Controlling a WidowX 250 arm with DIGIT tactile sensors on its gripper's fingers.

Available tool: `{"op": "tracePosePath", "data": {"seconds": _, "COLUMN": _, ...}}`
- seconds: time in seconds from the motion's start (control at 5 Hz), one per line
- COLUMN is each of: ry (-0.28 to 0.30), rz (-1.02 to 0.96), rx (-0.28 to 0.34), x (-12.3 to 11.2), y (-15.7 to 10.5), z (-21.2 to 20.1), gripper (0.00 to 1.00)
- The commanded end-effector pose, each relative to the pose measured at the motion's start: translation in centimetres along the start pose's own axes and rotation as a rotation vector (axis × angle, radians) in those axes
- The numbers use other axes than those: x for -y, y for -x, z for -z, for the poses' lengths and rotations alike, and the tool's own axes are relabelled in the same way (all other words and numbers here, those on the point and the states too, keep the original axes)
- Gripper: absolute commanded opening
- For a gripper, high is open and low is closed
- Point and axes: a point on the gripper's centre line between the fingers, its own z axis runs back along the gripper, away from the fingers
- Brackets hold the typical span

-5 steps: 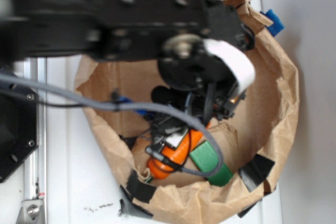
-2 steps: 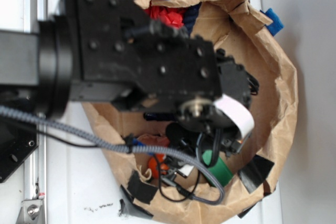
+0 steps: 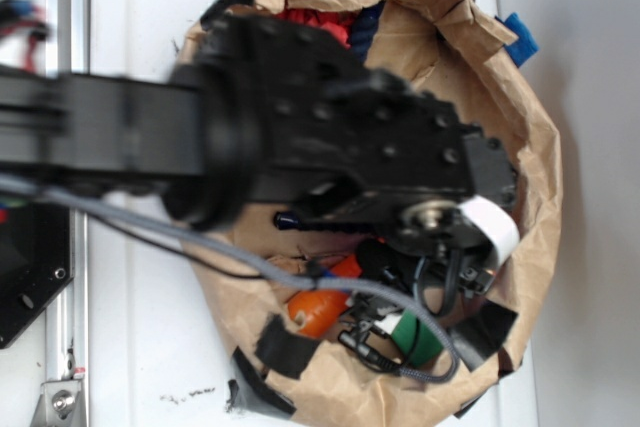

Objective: Grab the green block.

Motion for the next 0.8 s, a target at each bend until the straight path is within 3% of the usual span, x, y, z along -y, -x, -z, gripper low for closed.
{"op": "tracePosePath", "data": {"seconds": 0.0, "ry": 0.072, "rz": 0.077, "rx": 0.058, "x": 0.72, "y": -0.67, "z": 0.48, "gripper": 1.0}}
{"op": "tracePosePath", "data": {"seconds": 0.6, "ry": 0.084, "rz": 0.19, "rx": 0.066, "x": 1.71, "y": -0.8, "z": 0.49, "gripper": 1.0}}
